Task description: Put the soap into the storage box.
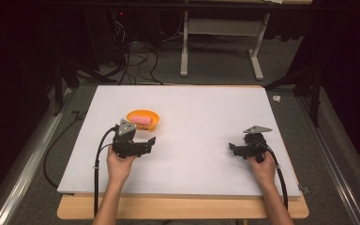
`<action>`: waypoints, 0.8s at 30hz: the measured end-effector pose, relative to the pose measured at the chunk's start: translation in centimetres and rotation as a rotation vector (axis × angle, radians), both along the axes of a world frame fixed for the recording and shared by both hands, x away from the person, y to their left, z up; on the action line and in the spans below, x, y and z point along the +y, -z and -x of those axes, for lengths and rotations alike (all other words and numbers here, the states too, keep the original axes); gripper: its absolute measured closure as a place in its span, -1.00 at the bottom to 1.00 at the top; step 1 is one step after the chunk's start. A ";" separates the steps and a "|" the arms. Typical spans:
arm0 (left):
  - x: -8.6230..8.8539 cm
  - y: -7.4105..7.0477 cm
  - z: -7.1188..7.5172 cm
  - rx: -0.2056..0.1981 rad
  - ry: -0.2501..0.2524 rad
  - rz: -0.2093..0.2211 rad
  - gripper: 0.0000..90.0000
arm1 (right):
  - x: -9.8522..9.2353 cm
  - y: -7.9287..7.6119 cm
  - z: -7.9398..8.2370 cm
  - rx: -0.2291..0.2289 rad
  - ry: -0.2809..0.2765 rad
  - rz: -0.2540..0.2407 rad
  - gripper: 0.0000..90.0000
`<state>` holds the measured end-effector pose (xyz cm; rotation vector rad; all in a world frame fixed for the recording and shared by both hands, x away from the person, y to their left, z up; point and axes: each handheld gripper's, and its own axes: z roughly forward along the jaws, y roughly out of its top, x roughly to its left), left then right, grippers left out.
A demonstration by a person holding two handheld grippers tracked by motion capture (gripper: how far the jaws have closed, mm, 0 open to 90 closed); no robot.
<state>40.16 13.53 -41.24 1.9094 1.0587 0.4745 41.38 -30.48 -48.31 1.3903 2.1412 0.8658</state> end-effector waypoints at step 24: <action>-1.5 1.7 0.5 0.042 0.046 0.001 -0.69 | 0.0 0.0 0.0 0.001 0.000 -0.001 -0.64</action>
